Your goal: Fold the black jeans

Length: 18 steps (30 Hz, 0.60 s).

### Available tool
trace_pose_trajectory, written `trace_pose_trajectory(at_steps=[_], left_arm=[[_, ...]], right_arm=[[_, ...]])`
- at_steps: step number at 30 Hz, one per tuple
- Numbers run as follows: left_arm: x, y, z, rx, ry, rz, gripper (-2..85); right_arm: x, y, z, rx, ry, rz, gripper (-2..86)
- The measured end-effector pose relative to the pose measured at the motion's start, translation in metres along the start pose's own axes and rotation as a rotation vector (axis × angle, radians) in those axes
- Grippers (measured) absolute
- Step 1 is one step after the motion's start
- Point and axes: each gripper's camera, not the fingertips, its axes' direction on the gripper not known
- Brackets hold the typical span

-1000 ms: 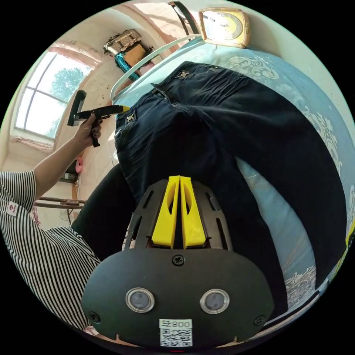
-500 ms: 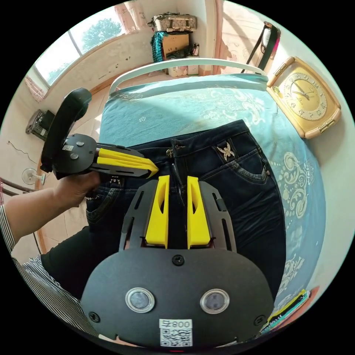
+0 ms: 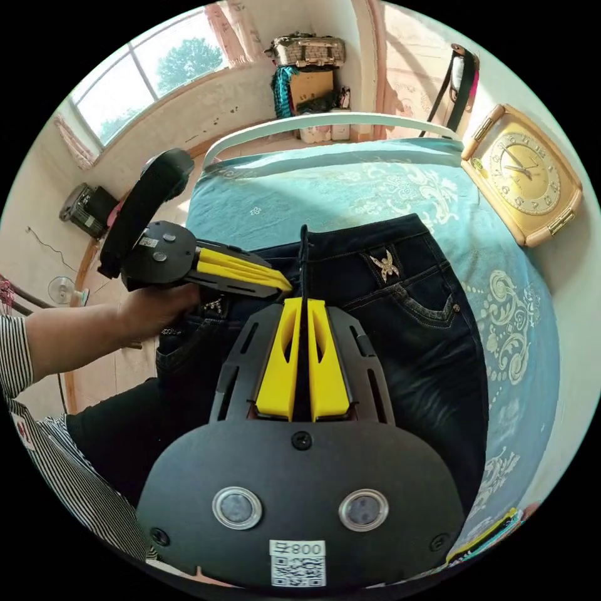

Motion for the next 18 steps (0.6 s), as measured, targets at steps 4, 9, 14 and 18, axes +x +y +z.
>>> trace_pose_trajectory(at_steps=[4,9,14,18], left_arm=[[0.009,0.006,-0.013,0.099,-0.030,-0.073,0.1],[0.034,-0.006,-0.014,0.161,0.045,-0.054,0.1],[0.052,-0.011,0.013,0.056,-0.048,-0.015,0.1],[0.065,-0.018,0.020,0.058,0.009,-0.026,0.1]], right_arm=[[-0.009,0.004,0.015,-0.052,0.048,-0.007,2.3],[-0.003,0.014,-0.004,-0.042,0.009,0.034,2.9],[0.016,0.033,-0.038,-0.003,-0.130,0.131,2.6],[0.029,0.082,-0.082,0.070,-0.149,0.253,0.7]])
